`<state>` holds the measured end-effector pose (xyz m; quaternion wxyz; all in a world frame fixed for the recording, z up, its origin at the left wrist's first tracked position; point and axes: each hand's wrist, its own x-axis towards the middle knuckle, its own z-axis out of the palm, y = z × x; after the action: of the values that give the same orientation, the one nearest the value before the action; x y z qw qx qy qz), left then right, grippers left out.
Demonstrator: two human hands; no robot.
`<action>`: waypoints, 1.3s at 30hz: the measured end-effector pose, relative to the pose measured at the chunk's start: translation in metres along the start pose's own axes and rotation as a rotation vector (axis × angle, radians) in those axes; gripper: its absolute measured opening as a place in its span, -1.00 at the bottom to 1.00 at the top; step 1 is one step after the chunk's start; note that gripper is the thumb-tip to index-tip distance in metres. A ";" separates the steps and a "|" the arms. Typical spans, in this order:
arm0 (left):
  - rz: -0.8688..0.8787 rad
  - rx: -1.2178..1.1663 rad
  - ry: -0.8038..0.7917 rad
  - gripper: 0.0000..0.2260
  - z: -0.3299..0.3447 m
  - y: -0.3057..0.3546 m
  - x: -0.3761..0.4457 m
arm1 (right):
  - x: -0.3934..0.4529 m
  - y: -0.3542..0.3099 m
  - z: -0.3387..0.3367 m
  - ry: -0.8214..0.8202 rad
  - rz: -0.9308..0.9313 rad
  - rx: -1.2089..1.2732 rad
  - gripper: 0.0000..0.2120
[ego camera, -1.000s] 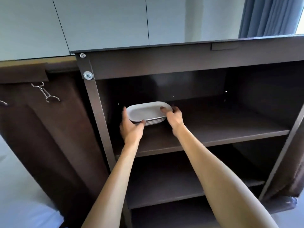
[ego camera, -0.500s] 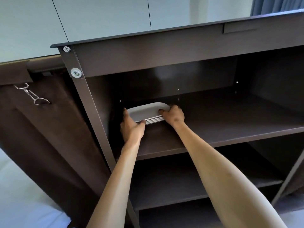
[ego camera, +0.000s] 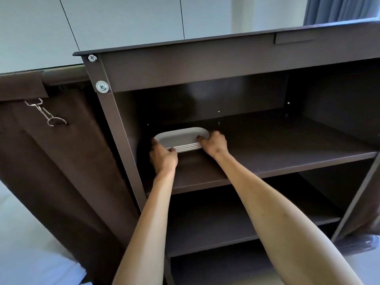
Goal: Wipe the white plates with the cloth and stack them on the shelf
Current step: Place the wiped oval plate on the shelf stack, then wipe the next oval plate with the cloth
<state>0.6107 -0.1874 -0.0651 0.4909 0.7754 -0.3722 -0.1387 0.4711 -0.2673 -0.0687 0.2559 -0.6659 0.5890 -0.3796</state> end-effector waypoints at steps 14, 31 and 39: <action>0.484 -0.075 0.167 -0.41 0.001 0.023 -0.065 | -0.046 0.006 -0.042 0.118 -0.002 0.117 -0.57; 0.614 -0.669 -0.650 -0.78 0.155 0.070 -0.356 | -0.294 0.226 -0.267 0.796 0.550 -0.281 -0.78; 0.600 -0.424 -1.085 -0.79 0.219 0.086 -0.514 | -0.445 0.317 -0.358 0.628 1.168 -0.762 -0.57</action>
<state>0.0938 0.0151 -0.1729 0.3928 0.3443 -0.7318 -0.4378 -0.0127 0.1506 -0.2013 -0.0115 -0.1493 0.9808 -0.1246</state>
